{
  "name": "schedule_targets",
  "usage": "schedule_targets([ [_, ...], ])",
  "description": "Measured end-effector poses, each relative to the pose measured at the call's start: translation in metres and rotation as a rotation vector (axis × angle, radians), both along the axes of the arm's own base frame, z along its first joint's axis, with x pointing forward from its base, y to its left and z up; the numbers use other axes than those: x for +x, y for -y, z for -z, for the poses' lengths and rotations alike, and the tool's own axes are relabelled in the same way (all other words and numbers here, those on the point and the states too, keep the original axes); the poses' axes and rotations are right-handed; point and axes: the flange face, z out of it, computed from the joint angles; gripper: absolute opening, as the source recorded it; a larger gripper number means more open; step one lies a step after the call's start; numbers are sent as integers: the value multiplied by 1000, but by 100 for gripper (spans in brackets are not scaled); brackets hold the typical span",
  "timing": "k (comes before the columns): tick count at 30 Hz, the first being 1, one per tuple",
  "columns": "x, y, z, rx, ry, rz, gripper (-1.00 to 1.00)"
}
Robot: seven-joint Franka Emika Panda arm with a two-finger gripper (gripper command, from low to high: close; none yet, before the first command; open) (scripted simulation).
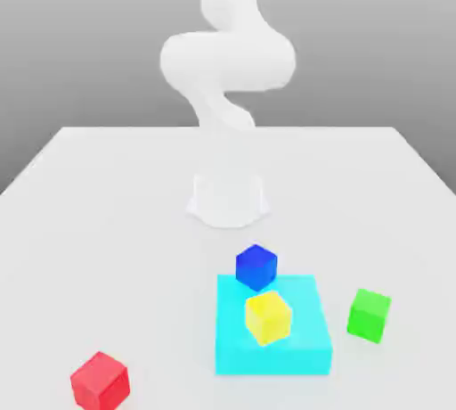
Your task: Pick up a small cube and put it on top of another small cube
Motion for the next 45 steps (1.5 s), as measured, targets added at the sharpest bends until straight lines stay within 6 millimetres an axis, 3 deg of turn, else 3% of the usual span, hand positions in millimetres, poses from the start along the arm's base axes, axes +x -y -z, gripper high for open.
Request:
schedule_targets([
  [7,76,38,109,61,-188,109,0],
  [14,117,80,231,115,-368,228,0],
  [21,121,126,361,163,-546,365,0],
  [27,100,151,470,190,-695,468,0],
  [31,96,155,527,193,-714,482,0],
  [32,95,155,539,193,-715,482,-100],
  [39,95,155,542,193,-715,482,-100],
  [43,96,155,497,193,-715,483,-100],
  [45,91,142,476,172,-719,422,-100],
])
